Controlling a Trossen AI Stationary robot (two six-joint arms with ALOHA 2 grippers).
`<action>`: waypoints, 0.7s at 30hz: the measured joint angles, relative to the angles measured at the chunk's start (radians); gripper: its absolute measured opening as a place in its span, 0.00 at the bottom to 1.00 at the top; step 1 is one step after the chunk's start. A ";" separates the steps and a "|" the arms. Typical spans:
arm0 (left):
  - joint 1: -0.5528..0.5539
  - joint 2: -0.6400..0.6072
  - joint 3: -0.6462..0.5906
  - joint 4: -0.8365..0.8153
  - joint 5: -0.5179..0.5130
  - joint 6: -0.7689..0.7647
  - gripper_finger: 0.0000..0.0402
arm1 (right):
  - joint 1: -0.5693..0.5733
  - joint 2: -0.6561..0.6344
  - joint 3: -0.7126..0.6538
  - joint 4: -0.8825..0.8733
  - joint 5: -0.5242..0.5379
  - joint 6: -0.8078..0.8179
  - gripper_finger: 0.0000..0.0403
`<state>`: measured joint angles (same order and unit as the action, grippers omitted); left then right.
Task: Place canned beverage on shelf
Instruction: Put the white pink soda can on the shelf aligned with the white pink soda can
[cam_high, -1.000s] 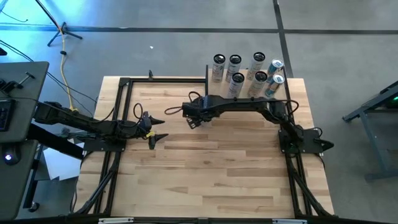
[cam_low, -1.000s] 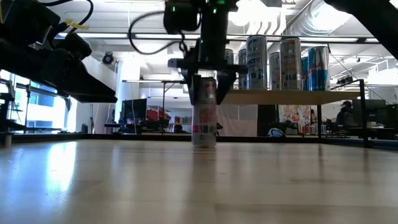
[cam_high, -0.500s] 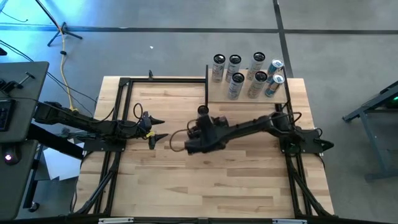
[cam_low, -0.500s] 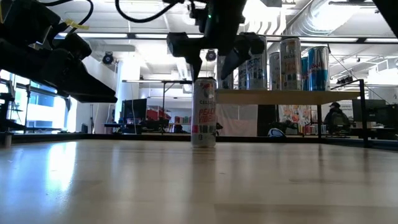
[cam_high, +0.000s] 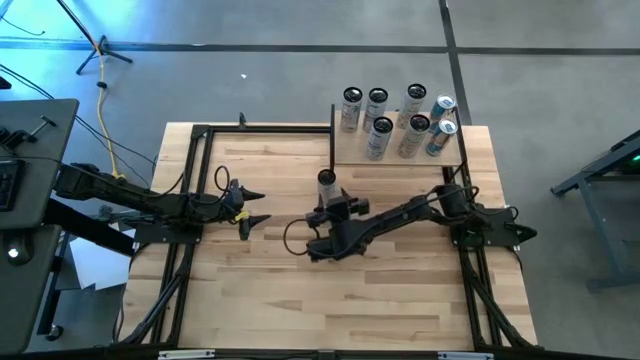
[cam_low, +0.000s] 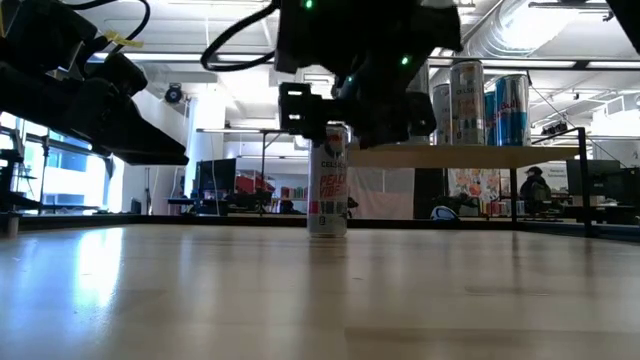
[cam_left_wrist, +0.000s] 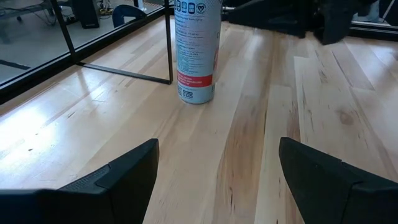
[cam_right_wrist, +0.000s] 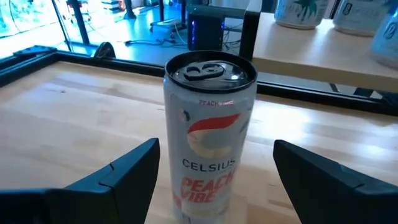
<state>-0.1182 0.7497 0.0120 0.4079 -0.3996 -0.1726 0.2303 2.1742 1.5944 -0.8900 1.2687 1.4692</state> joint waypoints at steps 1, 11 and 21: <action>0.000 0.000 0.000 0.000 0.000 0.000 0.76 | -0.006 0.000 -0.010 0.028 0.003 -0.010 0.75; 0.000 0.000 0.000 0.000 0.000 0.000 0.76 | -0.068 0.000 -0.059 0.220 -0.023 -0.174 0.75; 0.000 0.000 0.000 0.000 0.000 0.000 0.76 | -0.096 0.000 -0.060 0.252 -0.033 -0.193 0.65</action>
<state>-0.1182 0.7496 0.0120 0.4079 -0.3996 -0.1724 0.1345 2.1746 1.5343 -0.6382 1.2354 1.2758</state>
